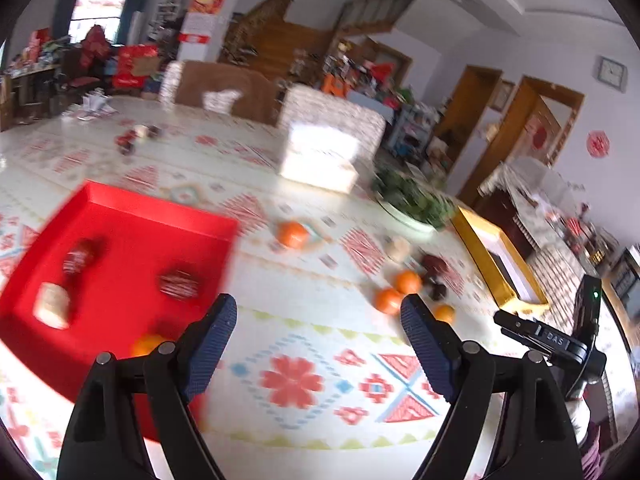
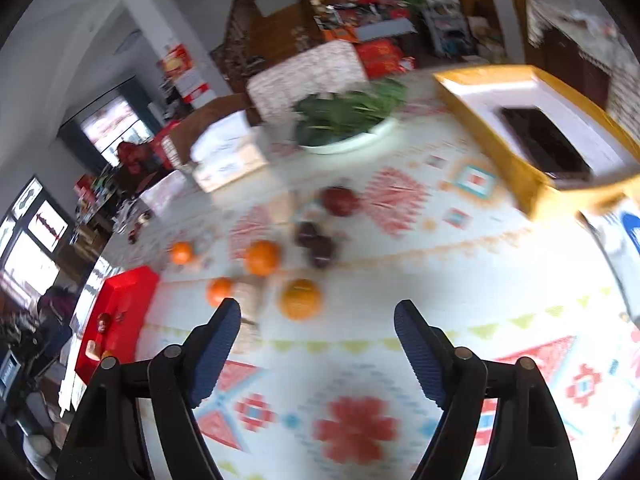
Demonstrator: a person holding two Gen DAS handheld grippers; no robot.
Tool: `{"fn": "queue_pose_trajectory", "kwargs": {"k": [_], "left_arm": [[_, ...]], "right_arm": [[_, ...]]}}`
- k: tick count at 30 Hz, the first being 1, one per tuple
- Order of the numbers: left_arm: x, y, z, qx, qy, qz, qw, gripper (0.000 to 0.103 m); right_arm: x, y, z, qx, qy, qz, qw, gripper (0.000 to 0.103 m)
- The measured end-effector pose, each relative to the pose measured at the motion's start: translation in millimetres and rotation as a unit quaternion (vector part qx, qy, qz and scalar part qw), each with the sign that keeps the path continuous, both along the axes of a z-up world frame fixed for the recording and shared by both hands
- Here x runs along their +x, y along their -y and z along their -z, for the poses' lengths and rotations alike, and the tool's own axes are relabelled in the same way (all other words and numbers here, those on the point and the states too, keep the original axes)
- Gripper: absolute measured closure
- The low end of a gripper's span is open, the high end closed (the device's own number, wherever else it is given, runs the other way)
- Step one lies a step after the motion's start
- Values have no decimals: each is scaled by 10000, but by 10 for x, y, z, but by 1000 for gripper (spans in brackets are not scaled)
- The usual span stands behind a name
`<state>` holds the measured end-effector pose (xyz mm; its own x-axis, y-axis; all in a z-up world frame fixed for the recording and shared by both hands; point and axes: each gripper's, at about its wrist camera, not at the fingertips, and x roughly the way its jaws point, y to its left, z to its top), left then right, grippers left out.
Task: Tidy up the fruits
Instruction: 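Move both tools away from the tray back toward the fruit, then grasp a white rice-cake piece with the left tool while the right tool grasps an orange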
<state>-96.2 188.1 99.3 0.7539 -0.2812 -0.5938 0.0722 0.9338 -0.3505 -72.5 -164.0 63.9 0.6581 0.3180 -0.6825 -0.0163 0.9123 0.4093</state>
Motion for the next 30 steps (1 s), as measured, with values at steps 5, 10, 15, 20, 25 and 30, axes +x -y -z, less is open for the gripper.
{"fn": "queue_pose_trajectory", "kwargs": {"k": [5,10,15,20,25,30], "left_arm": [[143,471,181,115,-244,471,9985,20],[214,802,341,221,-438,842,9952,20],[284,966,453,396,-538,1049,9922,28],[386,1169,587,603,-715,1288,9872,42],[495,1416,645,801,-725,1477,9831,42],[631,1631,782,1208,-844,1573,9765,72]], "right_arm": [[47,176,143,100,-190,-85,9997,37],[239,-17,229,202,-255,-366,9988,37],[481,-252,327,174,-330,-605,9975,39],[564,-395,410,-43,-332,-645,9974,53],[556,-482,411,-258,-213,-719,9969,67],[504,-457,388,-300,-40,-649,9974,67]]}}
